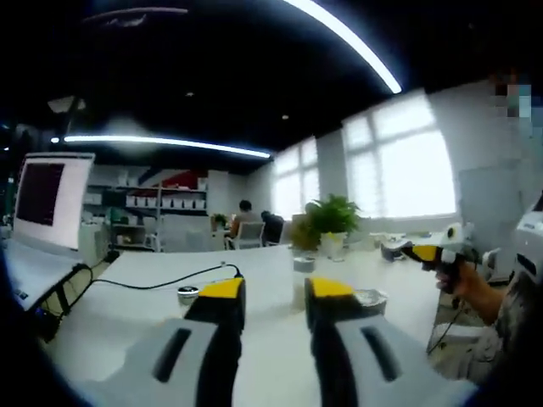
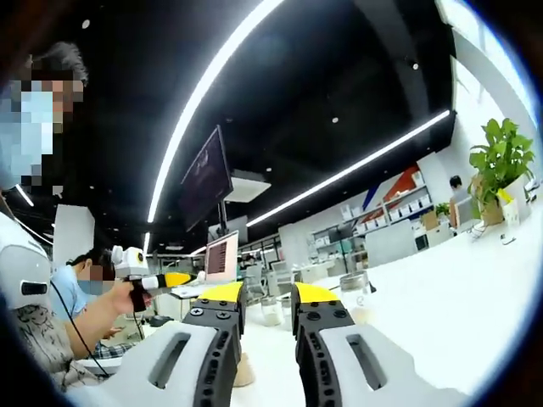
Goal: Rotate the seasoning bottle until the label or dispensing opening points toward the visible target arrow and the bottle remains upright within the marked orientation range
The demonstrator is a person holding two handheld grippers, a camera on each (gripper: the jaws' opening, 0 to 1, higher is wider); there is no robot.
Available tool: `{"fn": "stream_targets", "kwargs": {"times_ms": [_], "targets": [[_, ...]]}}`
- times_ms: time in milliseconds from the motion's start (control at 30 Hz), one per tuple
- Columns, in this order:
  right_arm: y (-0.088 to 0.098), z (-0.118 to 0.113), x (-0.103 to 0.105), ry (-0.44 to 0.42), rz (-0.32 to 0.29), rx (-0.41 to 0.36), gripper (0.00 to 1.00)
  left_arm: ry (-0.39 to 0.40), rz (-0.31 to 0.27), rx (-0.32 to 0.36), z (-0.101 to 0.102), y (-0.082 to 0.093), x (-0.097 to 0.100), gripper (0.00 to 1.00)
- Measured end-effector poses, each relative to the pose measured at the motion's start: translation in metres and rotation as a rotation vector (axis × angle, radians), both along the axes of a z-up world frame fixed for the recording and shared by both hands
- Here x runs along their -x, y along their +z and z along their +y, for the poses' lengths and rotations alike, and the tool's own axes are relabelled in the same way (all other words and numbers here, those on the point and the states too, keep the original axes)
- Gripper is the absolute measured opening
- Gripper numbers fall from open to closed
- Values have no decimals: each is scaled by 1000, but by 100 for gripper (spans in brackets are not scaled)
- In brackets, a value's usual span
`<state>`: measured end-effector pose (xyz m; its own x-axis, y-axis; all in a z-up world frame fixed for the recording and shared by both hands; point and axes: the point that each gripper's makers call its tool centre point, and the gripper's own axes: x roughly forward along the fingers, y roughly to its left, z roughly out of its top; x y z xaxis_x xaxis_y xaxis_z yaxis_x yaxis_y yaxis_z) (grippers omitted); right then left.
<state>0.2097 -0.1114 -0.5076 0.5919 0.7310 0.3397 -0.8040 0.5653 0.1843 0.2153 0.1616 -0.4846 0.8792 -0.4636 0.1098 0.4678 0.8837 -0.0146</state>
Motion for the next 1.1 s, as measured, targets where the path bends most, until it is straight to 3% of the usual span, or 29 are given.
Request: {"fn": "stream_targets", "kwargs": {"times_ms": [100,200,367,433,500,600,767,967,1100], "targets": [[-5,0,-2,-11,14,22,19,9,-29,-32,-2,15,-11,30],[-9,-1,-4,-25,34,18,18,2,-34,-25,-1,17,-24,30],[-13,-4,-10,-75,76,9,15,42,0,-79,12,-10,-52,28],[-12,-6,-11,-92,76,8,12,-5,29,-117,8,-24,-61,31],[-12,-7,-11,-97,97,-12,11,-28,46,-108,6,-29,-70,33],[-10,-6,-7,-97,115,-30,11,-66,36,-71,2,-25,-83,33],[-16,-11,1,-149,134,-9,11,-81,45,-75,-3,-17,-118,31],[-10,-22,9,-200,137,2,11,-42,66,-144,-11,-34,-148,32],[-10,-24,11,-226,137,-1,11,-39,56,-123,-15,-39,-160,30]]}}
